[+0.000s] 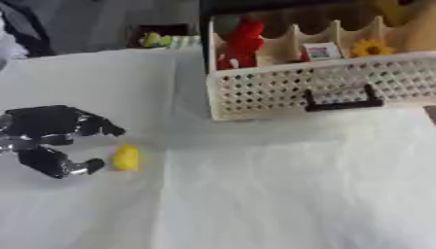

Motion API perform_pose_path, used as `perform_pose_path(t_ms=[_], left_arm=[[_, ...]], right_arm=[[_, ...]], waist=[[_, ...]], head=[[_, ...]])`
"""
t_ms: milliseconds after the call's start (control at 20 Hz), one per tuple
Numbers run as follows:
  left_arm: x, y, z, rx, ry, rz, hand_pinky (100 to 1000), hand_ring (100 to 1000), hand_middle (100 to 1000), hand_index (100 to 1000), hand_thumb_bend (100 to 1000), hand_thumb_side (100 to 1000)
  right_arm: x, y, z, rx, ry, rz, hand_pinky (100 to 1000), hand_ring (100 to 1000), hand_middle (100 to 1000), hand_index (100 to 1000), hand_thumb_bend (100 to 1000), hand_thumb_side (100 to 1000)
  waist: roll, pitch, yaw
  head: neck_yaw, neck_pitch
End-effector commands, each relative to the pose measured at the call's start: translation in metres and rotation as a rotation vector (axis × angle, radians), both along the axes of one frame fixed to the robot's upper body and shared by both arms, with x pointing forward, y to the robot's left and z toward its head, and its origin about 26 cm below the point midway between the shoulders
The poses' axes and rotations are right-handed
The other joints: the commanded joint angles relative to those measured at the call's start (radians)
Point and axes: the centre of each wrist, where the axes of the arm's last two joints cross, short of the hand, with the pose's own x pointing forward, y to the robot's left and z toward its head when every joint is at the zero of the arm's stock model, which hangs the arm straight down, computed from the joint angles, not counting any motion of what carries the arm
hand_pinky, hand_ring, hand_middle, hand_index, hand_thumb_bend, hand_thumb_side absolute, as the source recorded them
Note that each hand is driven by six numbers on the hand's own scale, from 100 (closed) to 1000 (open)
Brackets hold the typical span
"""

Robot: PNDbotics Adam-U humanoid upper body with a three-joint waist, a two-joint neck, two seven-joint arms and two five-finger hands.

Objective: Pick up objects from table and place into drawer.

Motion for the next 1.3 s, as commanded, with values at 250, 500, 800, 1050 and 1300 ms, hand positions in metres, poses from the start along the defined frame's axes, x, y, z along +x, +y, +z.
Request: perform_pose_path(t_ms=[250, 500, 800, 1050, 1300], left_arm=[[0.001, -0.003, 0.0, 0.131, -0.028, -0.053, 612, 787, 812, 1000, 262, 1000], [0.006, -0.004, -0.003, 0.127, -0.045, -0.034, 605, 780, 795, 1000, 252, 1000], [0.012, -0.004, -0.007, 0.108, -0.048, -0.018, 599, 775, 796, 1000, 205, 1000], [0.01, -0.009, 0.007, 0.072, -0.08, -0.044, 629, 807, 854, 1000, 204, 1000], [0.01, -0.015, 0.013, 0.05, -0.092, -0.059, 630, 813, 869, 1000, 201, 1000]], right_arm=[[-0.006, -0.001, 0.009, -0.004, -0.031, -0.003, 471, 597, 202, 500, 114, 1000], [-0.006, -0.001, 0.009, -0.004, -0.029, -0.001, 471, 596, 201, 498, 114, 1000], [-0.005, -0.001, 0.008, -0.005, -0.024, -0.002, 472, 596, 199, 494, 113, 1000], [-0.005, -0.001, 0.007, -0.005, -0.017, -0.001, 471, 595, 198, 493, 110, 1000], [-0.005, 0.0, 0.007, -0.007, -0.012, 0.005, 472, 595, 198, 492, 107, 1000]], waist=[[-0.004, -0.018, -0.002], [-0.005, -0.016, -0.004], [-0.007, -0.015, -0.004], [-0.005, -0.017, -0.002], [-0.001, -0.018, -0.004]], head=[[0.002, -0.008], [0.003, -0.009], [0.004, -0.008], [0.003, -0.007], [0.005, -0.014]])
